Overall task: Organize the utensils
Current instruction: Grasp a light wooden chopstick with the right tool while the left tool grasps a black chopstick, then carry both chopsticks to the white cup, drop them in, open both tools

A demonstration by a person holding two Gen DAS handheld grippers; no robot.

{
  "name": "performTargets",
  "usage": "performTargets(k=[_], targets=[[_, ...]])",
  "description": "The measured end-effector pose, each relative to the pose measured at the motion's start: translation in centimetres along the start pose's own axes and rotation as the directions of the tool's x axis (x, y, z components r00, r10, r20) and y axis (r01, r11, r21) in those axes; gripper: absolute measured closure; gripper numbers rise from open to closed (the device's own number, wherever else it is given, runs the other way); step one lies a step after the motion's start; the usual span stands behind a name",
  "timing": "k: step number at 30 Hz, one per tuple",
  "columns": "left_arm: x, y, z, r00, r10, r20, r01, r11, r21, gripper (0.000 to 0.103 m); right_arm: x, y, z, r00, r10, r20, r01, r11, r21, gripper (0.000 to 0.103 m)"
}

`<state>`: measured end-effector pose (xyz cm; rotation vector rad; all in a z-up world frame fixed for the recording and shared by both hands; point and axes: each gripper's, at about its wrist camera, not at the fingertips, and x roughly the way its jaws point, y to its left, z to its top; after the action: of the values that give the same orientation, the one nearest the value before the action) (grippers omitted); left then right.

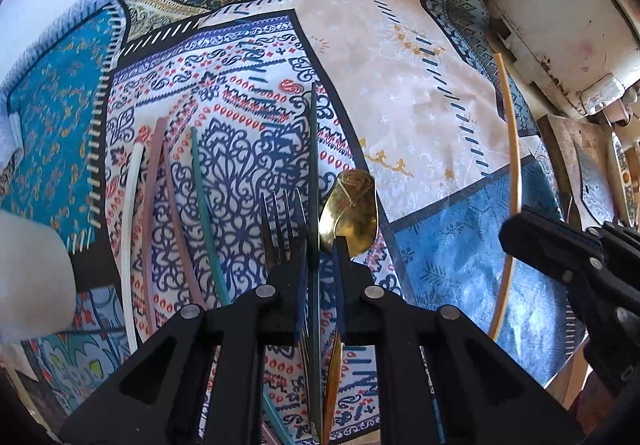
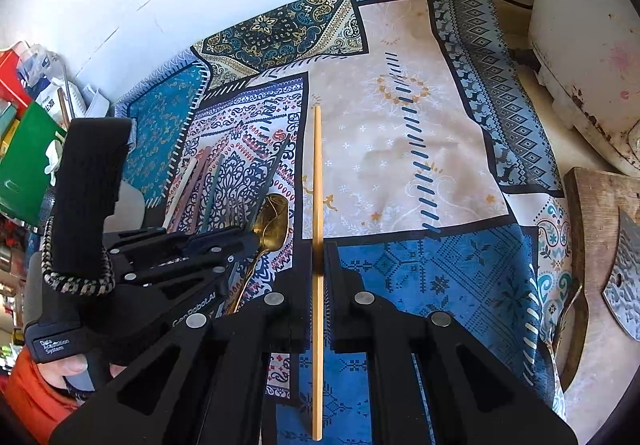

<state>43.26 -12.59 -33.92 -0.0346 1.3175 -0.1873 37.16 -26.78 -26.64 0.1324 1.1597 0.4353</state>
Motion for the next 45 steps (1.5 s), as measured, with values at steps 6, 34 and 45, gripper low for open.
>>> performTargets(k=[6, 34, 45], targets=[[0.5, 0.1, 0.4, 1.0, 0.009, -0.004, -0.009, 1.0, 0.022, 0.099, -0.9, 0.2, 0.0, 1.0, 0.002, 0.021, -0.002, 1.0, 0.0, 0.098], [-11.6, 1.4, -3.3, 0.965, -0.046, 0.258, 0.058, 0.998, -0.04, 0.1, -6.1, 3.7, 1.3, 0.987, 0.0, 0.159, 0.007, 0.999, -0.046, 0.098], [-16.7, 2.4, -4.6, 0.925, -0.031, 0.379, 0.049, 0.998, -0.038, 0.1, -8.6, 5.8, 1.8, 0.975, 0.006, 0.223, 0.011, 0.997, -0.077, 0.098]])
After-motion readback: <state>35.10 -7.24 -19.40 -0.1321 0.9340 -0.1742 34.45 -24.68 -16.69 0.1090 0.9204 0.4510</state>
